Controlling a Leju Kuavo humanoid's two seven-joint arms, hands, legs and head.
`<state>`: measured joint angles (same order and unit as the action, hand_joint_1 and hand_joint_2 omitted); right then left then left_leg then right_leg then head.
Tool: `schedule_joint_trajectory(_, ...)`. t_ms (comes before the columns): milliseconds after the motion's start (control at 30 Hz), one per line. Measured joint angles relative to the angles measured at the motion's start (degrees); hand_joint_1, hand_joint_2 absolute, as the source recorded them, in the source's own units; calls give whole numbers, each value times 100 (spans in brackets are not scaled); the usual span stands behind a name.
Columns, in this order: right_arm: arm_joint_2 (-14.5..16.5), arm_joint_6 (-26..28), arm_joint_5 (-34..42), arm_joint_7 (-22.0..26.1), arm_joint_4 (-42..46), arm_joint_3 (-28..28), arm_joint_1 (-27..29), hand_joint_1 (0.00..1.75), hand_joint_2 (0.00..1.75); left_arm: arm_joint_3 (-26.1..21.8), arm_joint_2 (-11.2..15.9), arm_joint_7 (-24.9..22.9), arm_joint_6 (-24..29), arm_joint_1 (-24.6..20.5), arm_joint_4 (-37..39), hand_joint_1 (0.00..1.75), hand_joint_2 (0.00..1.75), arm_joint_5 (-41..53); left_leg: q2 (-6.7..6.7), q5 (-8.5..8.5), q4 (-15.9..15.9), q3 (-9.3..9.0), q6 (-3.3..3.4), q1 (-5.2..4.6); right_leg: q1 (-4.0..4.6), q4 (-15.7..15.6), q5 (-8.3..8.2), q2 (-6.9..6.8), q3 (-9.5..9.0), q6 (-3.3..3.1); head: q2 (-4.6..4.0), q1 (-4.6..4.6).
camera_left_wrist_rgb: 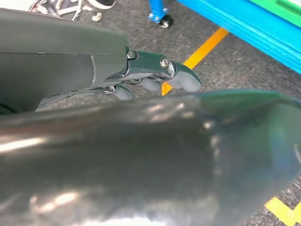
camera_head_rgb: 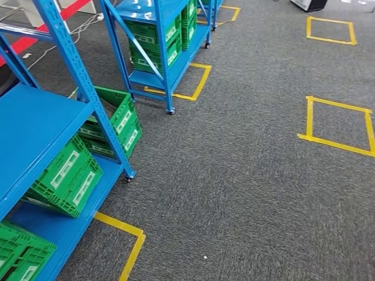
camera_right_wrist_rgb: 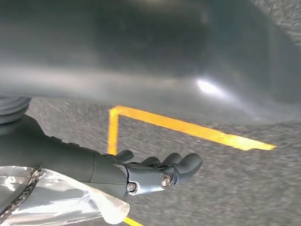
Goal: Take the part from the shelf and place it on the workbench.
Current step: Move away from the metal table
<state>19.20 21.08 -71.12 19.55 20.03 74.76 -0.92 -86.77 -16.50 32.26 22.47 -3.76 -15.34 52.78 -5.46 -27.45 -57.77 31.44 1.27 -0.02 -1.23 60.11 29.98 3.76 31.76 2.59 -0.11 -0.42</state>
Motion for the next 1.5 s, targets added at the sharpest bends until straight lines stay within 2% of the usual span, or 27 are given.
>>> schedule_joint_trajectory(67, 1, 5, 1, -1, -1, 0, 1, 0, 0, 0, -1, 0, 1, 0, 0, 0, 0, 1, -132, 9, -35, 65, -76, 12, -2, -207, 11, 123, -114, -49, 0, 8)
schedule_joint_trajectory(100, 2, 8, 2, -1, -1, 1, 0, 0, 0, 0, -1, 0, 1, 9, 0, 0, 0, 1, -196, 22, -38, 95, -111, 26, 3, -223, 15, 65, -130, -90, 0, 6)
schedule_joint_trajectory(133, 6, 10, 2, 2, -1, 2, 0, 0, 0, 0, -1, 0, 2, 21, 0, 0, 0, 1, -181, 15, -55, 114, -142, 31, 4, -233, 3, -3, -131, -127, 0, 6)
schedule_joint_trajectory(200, 14, 10, 4, 9, -1, 2, 2, 0, 0, 0, -1, 0, 5, 25, 0, 0, 0, 2, 82, -150, -314, 234, -192, 15, 3, -266, -7, -160, -156, -203, 0, -23)
schedule_joint_trajectory(267, 16, 10, 6, 10, -1, 4, 10, 0, 0, 0, -1, 0, 7, 7, 0, 0, 0, 3, 402, -504, -1010, 552, -226, 7, 26, -277, 13, -352, -174, -260, 0, -48)
schedule_joint_trajectory(333, 16, 11, 8, 7, -1, 5, 13, 0, 0, 0, -1, 0, 8, 5, 0, 0, 0, 4, 475, -713, -1625, 838, -237, 17, 50, -276, 39, -544, -187, -286, 0, -48)
schedule_joint_trajectory(367, 16, 11, 9, 7, -1, 5, 12, 0, 0, 0, -1, -2, 10, 12, 0, 0, 0, 4, 482, -658, -1656, 847, -231, 18, 58, -275, 52, -627, -199, -291, 0, -49)
schedule_joint_trajectory(433, 16, 14, 9, 6, -2, 5, 9, 0, 0, -1, 2, -5, 15, 23, 0, 0, 0, 2, 560, -288, -1105, 558, -190, 8, 70, -276, 84, -777, -245, -285, 0, -50)
schedule_joint_trajectory(500, 16, 19, 9, 7, -4, 4, 9, 0, 0, -1, 3, -7, 16, 13, 0, 0, 0, -1, 818, -38, -382, 188, -119, -52, 95, -274, 130, -905, -285, -246, 0, -51)
schedule_joint_trajectory(567, 16, 26, 8, 8, -5, 3, 6, 0, 0, 0, 2, -8, 17, -4, 0, 0, 0, -3, 958, -38, -101, 67, -54, -112, 118, -276, 161, -1031, -301, -186, 0, -48)
schedule_joint_trajectory(633, 15, 32, 5, 9, -5, 0, -5, 0, 0, 0, 2, -9, 19, 13, 0, 0, 0, -13, 843, -22, -46, 72, 3, -105, 117, -285, 187, -1115, -322, -128, 0, -46)
schedule_joint_trajectory(700, 11, 38, 2, 13, -7, -3, -12, 0, 0, -2, -2, -9, 21, 30, 0, 0, 0, -26, 713, 13, 14, 51, 61, -66, 103, -109, 332, -893, -252, -73, 0, -23)
schedule_joint_trajectory(767, 7, 41, 1, 14, -8, -1, -6, 0, 0, -4, -7, -10, 21, 15, 0, 0, 0, -35, 585, 29, 34, 44, 101, -41, 87, 520, 650, -547, 64, -35, 0, 4)
schedule_joint_trajectory(833, 4, 43, 1, 12, -8, 1, 0, 0, 0, -4, -9, -11, 20, 6, 0, 0, 0, -39, 438, 26, 33, 44, 118, -38, 73, 1233, 868, -420, 467, -14, 0, 6)
schedule_joint_trajectory(867, 2, 44, 0, 13, -8, 1, 0, 0, 0, -4, -9, -11, 20, 7, 0, 0, 0, -39, 357, 22, 31, 36, 119, -37, 67, 1353, 820, -400, 571, -8, 0, 5)
schedule_joint_trajectory(900, 1, 44, 0, 13, -8, 1, -1, 0, 0, -4, -10, -11, 20, 8, 0, 0, 0, -42, 273, 15, 27, 22, 114, -33, 59, 1241, 656, -386, 563, -4, 0, 4)
schedule_joint_trajectory(933, 1, 45, 0, 13, -8, 1, -1, 0, 0, -4, -11, -11, 20, 8, 0, 0, 0, -46, 187, 4, 23, 4, 102, -26, 48, 921, 410, -340, 450, -3, 0, 4)
schedule_joint_trajectory(1000, 1, 46, -1, 13, -8, 1, 2, 0, 0, -4, -13, -11, 20, 2, 0, 0, 0, -53, 23, -28, -9, -5, 56, -18, 7, 176, 38, -63, 141, -10, 0, 4)
schedule_joint_trajectory(1067, 1, 55, -5, 10, -8, 0, 2, 0, 0, -4, -15, -11, 21, -5, 0, 0, 0, -54, -110, -34, -40, 39, -10, -6, -7, -167, -18, 139, -37, -52, 0, 3)
schedule_joint_trajectory(1133, 6, 67, -16, 8, -8, -2, -1, 0, 0, -8, -13, -12, 24, 8, 0, 0, 0, -56, -208, -22, -42, 81, -79, 15, 3, -209, -3, 53, -81, -125, 0, 4)
schedule_joint_trajectory(1200, 15, 75, -32, 9, -8, -5, 0, 0, 0, -16, -12, -13, 32, 18, 0, 0, 0, -63, 0, -124, -193, 155, -144, 1, -7, -258, -13, -96, -115, -200, 0, -17)
schedule_joint_trajectory(1267, 19, 85, -45, 7, -8, -4, 8, 0, 0, -21, -14, -13, 37, 1, 0, 0, 0, -73, 350, -428, -771, 425, -196, -10, -1, -285, 3, -287, -157, -261, 0, -42)
schedule_joint_trajectory(1333, 18, 97, -50, 1, -8, -2, 14, 0, 0, -26, -14, -13, 37, -8, 0, 0, 0, -83, 464, -703, -1490, 777, -227, 10, 14, -284, 39, -485, -188, -290, 0, -46)
schedule_joint_trajectory(1367, 17, 101, -51, -1, -8, -1, 13, 0, 0, -29, -14, -13, 37, -3, 0, 0, 0, -89, 476, -703, -1654, 860, -235, 18, 17, -284, 58, -576, -207, -292, 0, -48)
schedule_joint_trajectory(1400, 17, 104, -52, -2, -8, -2, 12, 0, 0, -32, -14, -13, 38, 4, 0, 0, 0, -95, 487, -591, -1598, 836, -236, 23, 18, -284, 80, -658, -234, -290, 0, -48)
schedule_joint_trajectory(1433, 17, 106, -54, -3, -8, -2, 11, 0, 0, -35, -14, -13, 38, 11, 0, 0, 0, -100, 525, -385, -1322, 703, -225, 23, 19, -284, 106, -734, -270, -282, 0, -49)
schedule_joint_trajectory(1500, 18, 109, -57, -2, -8, -3, 11, 0, 0, -40, -13, -13, 39, 12, 0, 0, 0, -106, 791, -20, -553, 323, -167, -22, 33, -285, 168, -864, -338, -241, 0, -50)
